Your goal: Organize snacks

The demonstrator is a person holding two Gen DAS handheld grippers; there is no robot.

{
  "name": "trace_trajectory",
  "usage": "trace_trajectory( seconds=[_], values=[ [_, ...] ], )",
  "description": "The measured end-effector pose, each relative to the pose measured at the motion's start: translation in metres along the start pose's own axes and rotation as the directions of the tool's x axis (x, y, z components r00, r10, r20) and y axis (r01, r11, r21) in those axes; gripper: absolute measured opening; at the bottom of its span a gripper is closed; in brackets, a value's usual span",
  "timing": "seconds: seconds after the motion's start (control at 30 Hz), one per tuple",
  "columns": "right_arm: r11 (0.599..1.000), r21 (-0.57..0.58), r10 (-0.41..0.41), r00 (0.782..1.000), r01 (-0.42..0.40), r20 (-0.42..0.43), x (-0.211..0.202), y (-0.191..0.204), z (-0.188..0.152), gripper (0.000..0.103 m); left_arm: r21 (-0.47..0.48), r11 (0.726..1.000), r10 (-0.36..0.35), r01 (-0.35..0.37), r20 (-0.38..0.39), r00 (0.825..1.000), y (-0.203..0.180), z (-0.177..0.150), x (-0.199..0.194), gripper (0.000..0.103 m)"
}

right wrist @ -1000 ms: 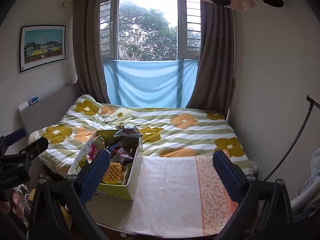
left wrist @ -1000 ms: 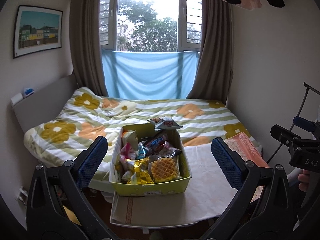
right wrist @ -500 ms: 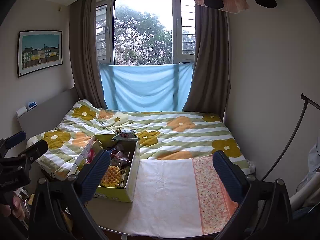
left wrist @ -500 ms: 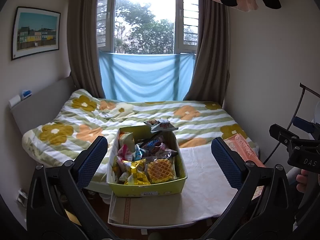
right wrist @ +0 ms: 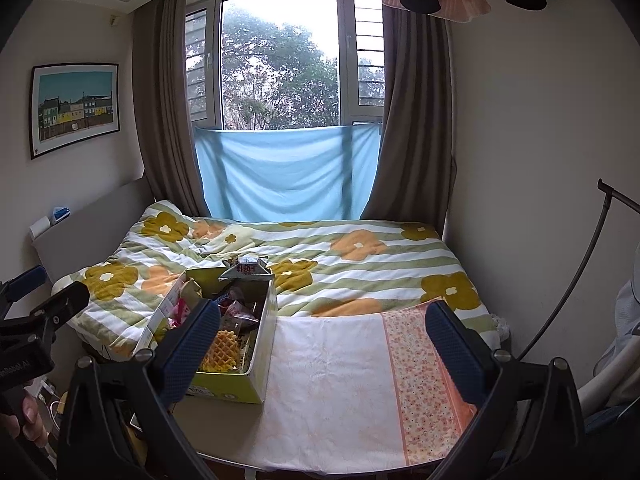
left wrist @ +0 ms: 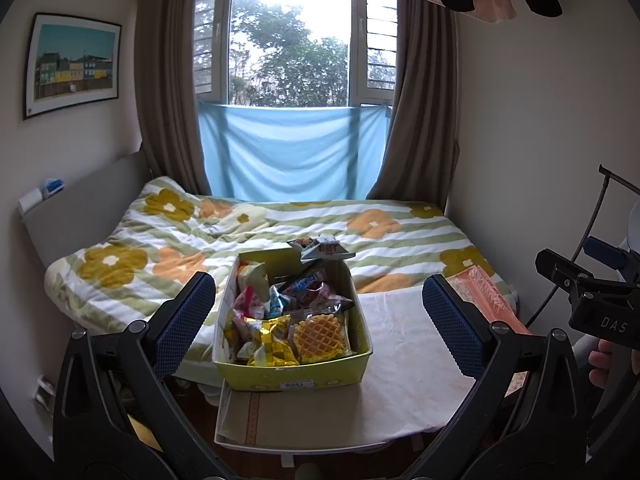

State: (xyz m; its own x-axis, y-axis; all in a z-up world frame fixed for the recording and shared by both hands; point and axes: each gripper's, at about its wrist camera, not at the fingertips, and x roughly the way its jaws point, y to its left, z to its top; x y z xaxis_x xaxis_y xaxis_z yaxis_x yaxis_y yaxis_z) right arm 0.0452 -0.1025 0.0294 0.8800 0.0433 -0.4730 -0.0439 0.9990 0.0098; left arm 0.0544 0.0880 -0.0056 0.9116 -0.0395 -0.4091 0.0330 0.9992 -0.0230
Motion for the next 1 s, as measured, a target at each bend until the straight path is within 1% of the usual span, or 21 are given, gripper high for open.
trace_trajectory(
  seconds=[0.33,0.87,0.97,1.0],
  values=[
    [1.000,0.003,-0.001,1.000,0.001,-0.003,0.0002,-0.0017,-0.0005,0.102,0.006,1.000,0.003,-0.003,-0.004,1.000,-0.0061,-0.0003,-0.0025,0.103],
    [1.000,0.000,-0.006,1.000,0.006,-0.002,-0.0009,-0.0006,-0.0020,0.102,-0.012,1.000,0.011,-0.011,-0.035,0.999,-0.0059,0.0004,0.0026,0.103],
    [1.000,0.002,-0.005,1.000,0.005,-0.003,-0.0010,0.0001,-0.0021,0.102,0.011,0.999,0.049,-0.048,-0.035,0.998,-0.0085,-0.0004,0.0041,0.103],
    [1.000,0.002,-0.004,1.000,0.004,-0.003,-0.0011,-0.0003,-0.0030,0.102,0.017,0.999,0.051,-0.051,-0.037,0.998,-0.0091,-0.0008,0.0048,0.103]
  ],
)
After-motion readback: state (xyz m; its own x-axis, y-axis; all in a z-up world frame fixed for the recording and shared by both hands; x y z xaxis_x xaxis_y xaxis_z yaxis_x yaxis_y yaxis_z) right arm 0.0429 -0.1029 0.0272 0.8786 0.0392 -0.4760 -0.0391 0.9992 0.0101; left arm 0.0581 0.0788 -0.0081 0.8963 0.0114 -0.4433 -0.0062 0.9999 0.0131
